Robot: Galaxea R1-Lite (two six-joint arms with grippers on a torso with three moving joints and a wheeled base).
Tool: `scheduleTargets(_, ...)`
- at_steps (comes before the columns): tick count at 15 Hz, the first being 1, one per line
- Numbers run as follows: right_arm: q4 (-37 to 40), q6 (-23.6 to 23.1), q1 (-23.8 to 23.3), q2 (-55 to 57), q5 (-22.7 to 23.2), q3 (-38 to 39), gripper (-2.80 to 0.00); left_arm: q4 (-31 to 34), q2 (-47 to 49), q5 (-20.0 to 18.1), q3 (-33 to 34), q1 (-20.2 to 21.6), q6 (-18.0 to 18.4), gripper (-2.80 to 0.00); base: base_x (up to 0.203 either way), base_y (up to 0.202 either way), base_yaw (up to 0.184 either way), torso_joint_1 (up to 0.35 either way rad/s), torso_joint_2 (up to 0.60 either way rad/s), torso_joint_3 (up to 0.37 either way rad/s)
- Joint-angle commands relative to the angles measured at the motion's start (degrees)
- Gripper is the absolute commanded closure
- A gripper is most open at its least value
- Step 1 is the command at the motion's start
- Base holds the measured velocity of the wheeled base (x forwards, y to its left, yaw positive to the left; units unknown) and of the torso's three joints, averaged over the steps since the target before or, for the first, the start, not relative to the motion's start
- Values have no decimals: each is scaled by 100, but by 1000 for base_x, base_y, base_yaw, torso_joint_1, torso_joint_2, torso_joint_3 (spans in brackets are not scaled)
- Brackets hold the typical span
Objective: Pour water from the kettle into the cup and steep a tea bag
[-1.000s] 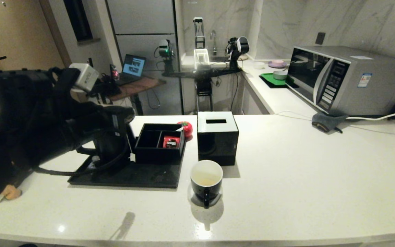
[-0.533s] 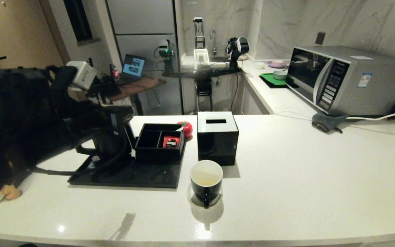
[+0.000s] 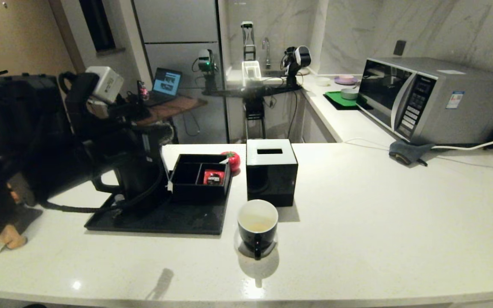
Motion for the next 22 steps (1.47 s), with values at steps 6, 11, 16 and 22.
scheduleTargets(6, -2441, -2, 1683, 4271, 194, -1287, 0, 464, 133, 8, -735, -744, -3, 0, 0, 0, 0, 0, 0, 0)
scheduleTargets(11, -3548, 119, 3372, 5975, 107, -2435, 0, 585, 94, 52, -934, -1292, 6, 0, 0, 0, 0, 0, 0, 0)
scheduleTargets(16, -3720, 162, 4583, 6637, -178, -3070, 0, 585, 53, 48, -926, -1473, 6, 0, 0, 0, 0, 0, 0, 0)
scheduleTargets(22, -3937, 300, 5042, 6891, -350, -3245, -280, 585, -19, 60, -855, -1590, 6, 0, 0, 0, 0, 0, 0, 0)
